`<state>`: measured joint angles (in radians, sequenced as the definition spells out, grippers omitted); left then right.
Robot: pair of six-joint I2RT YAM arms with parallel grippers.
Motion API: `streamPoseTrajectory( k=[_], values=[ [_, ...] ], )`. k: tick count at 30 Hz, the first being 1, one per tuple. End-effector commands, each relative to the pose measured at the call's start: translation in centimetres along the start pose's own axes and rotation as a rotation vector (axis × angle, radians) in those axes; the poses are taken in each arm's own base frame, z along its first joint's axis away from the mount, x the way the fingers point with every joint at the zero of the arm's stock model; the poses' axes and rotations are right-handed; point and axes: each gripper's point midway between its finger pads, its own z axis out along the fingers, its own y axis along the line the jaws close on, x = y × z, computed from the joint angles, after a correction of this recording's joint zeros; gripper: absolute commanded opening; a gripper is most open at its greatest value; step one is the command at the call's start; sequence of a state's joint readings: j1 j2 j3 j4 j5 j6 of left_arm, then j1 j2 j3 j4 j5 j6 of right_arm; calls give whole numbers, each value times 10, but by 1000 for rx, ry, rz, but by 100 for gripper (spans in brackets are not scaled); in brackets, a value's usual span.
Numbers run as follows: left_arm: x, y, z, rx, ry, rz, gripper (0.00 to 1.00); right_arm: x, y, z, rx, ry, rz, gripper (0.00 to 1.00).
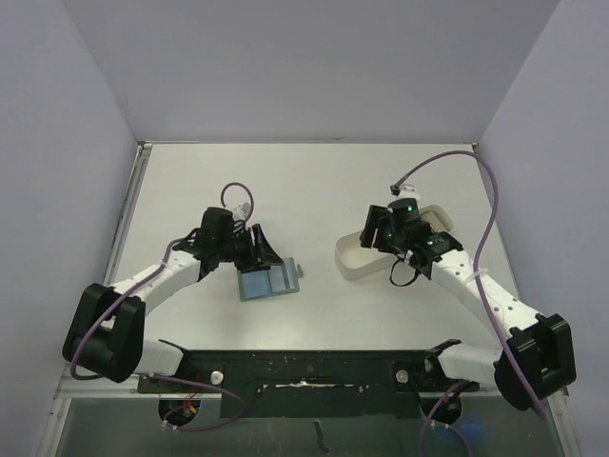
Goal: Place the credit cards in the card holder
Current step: Turn over the card slot in the card holder, then pick up the credit card from the storage box.
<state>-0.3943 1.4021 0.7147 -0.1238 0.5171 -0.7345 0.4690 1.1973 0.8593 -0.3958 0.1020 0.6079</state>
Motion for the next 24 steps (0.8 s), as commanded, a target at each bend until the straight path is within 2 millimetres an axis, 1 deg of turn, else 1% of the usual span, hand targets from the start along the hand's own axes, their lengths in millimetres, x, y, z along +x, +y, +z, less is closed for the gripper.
streamPoseTrajectory(
  k=[1, 3, 4, 6, 9, 11, 14, 17, 19, 20, 22, 24],
  values=[
    [-23, -20, -28, 15, -105, 110, 55, -35, -48, -8, 170, -58, -24, 65],
    [-25, -28, -40, 22, -121, 150, 69, -38, -71, -7, 243, -38, -46, 65],
    [-24, -31, -45, 25, -126, 169, 72, -38, -80, -6, 264, -25, -74, 65],
    [-29, -33, -55, 3, -160, 204, 73, -40, -97, -8, 330, -13, -110, 65],
    [-33, -39, -70, -1, -206, 258, 74, -48, -115, -10, 391, -19, -158, 65],
    [-34, -40, -77, -2, -240, 286, 74, -55, -126, -12, 433, -14, -177, 65],
    [-34, -31, -81, -24, -283, 308, 74, -58, -146, -13, 506, 12, -196, 66],
    [-33, -24, -79, -37, -295, 313, 76, -61, -163, -13, 553, 44, -207, 66],
    [-34, -22, -79, -52, -284, 323, 76, -64, -171, -12, 581, 49, -221, 67],
    [-35, -18, -80, -78, -283, 322, 76, -66, -175, -12, 587, 50, -225, 68],
    [-36, -11, -81, -120, -278, 321, 76, -65, -181, -7, 588, 68, -248, 68],
    [-37, -10, -83, -131, -281, 326, 77, -63, -186, -5, 600, 93, -278, 69]
  ],
)
